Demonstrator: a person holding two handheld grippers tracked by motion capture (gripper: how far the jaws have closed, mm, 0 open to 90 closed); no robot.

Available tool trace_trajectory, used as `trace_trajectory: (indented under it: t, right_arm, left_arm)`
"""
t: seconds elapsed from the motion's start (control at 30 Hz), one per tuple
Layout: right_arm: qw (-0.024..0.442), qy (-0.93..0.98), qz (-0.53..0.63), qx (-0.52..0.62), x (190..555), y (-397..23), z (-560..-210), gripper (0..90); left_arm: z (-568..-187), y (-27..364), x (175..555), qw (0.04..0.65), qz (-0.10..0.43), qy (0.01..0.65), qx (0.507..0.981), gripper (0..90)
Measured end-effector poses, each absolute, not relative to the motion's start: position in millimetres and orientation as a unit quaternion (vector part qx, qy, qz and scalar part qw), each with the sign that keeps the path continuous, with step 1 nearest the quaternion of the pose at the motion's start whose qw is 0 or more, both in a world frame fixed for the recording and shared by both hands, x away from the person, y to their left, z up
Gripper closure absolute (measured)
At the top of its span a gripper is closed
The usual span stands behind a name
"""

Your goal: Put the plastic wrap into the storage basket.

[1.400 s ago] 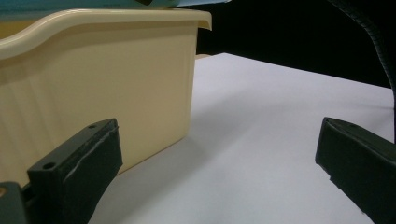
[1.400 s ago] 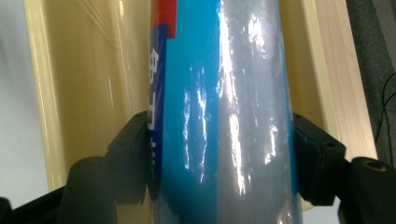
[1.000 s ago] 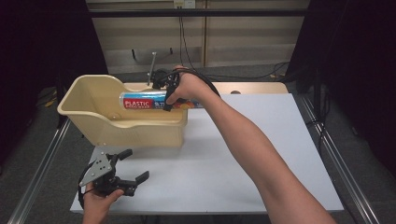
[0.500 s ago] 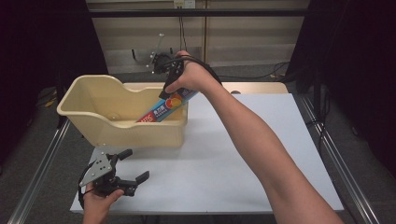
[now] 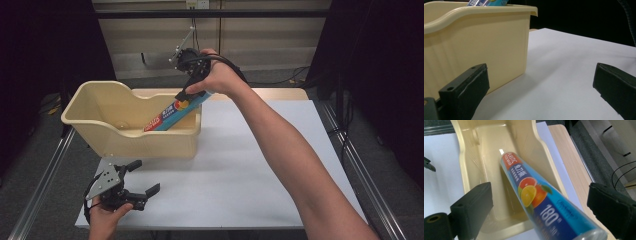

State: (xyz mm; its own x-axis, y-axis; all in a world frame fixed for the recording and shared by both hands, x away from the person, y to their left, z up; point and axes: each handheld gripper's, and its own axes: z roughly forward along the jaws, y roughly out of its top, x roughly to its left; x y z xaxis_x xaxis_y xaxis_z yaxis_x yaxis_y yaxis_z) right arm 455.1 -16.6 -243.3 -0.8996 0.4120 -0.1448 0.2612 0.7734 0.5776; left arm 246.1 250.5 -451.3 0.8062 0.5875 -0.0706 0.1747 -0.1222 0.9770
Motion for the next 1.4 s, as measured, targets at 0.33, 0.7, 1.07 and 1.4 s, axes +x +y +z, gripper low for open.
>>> trace_trajectory:
  t: [0.33, 0.7, 1.07, 1.4]
  right_arm:
    - [0.130, 0.926, 0.296, 0.195, 452, -35, -245, 5.6]
    - [0.136, 0.908, 0.343, 0.199, 437, -67, -247, 3.4]
    - [0.149, 0.890, 0.373, 0.216, 424, -97, -253, 3.1]
    - [0.155, 0.874, 0.401, 0.225, 411, -122, -266, 2.8]
  left_arm:
    - [-452, 250, 245, 0.607, 0.171, 0.261, 0.731, 0.3]
    - [-450, 249, 246, 0.609, 0.171, 0.261, 0.729, 0.3]
    - [-451, 250, 245, 0.604, 0.172, 0.262, 0.732, 0.3]
    - [-452, 248, 246, 0.604, 0.170, 0.263, 0.733, 0.3]
